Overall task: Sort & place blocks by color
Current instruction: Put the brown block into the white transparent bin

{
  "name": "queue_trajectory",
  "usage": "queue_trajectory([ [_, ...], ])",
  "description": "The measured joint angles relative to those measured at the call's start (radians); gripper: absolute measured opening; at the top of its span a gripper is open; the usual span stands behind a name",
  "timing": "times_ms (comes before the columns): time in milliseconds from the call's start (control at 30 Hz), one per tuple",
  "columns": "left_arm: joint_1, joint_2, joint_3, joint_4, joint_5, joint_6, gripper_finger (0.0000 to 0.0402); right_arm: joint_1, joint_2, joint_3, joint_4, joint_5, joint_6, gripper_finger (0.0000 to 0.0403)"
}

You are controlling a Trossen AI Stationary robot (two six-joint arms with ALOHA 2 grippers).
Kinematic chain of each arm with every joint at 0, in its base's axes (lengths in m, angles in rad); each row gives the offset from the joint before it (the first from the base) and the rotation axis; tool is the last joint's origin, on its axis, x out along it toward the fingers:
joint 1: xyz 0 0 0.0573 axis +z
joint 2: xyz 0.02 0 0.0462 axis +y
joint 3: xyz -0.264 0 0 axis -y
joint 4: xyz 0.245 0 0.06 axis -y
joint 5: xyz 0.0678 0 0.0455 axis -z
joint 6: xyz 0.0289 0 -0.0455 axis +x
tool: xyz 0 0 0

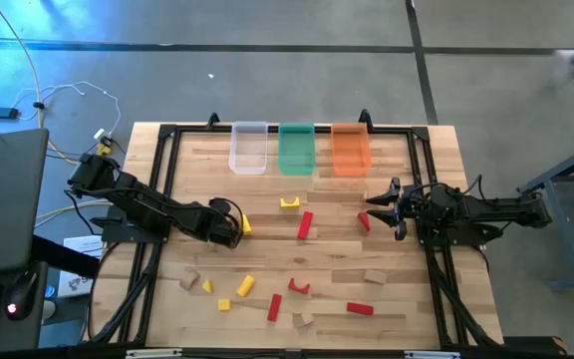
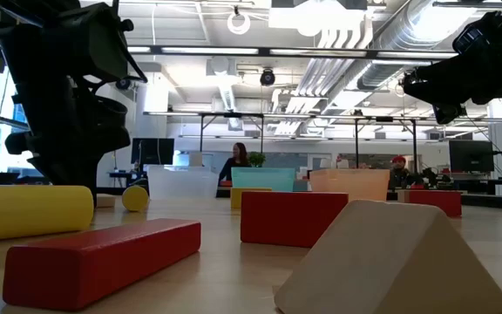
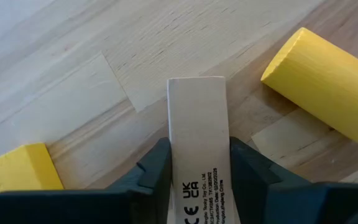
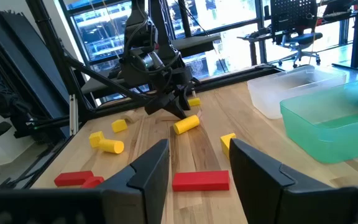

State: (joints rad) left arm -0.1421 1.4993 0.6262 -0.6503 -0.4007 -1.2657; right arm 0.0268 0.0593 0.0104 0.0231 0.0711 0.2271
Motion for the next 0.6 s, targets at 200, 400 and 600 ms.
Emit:
queue_trajectory([
  [200,0.0,-0.042,-0.006,-0.021,0.009,0.025,0.0099,0.0,0.0,0.0,0.0,0.0,0.0,0.0153],
  [400,0.017,-0.136,-0.004,-0.048,-0.044,0.024,0.0102,0.0,0.0,0.0,0.0,0.0,0.0,0.0153],
  [600,0.081,-0.269,-0.004,-0.036,-0.17,0.099,0.0102,0.0,0.0,0.0,0.0,0.0,0.0,0.0153],
])
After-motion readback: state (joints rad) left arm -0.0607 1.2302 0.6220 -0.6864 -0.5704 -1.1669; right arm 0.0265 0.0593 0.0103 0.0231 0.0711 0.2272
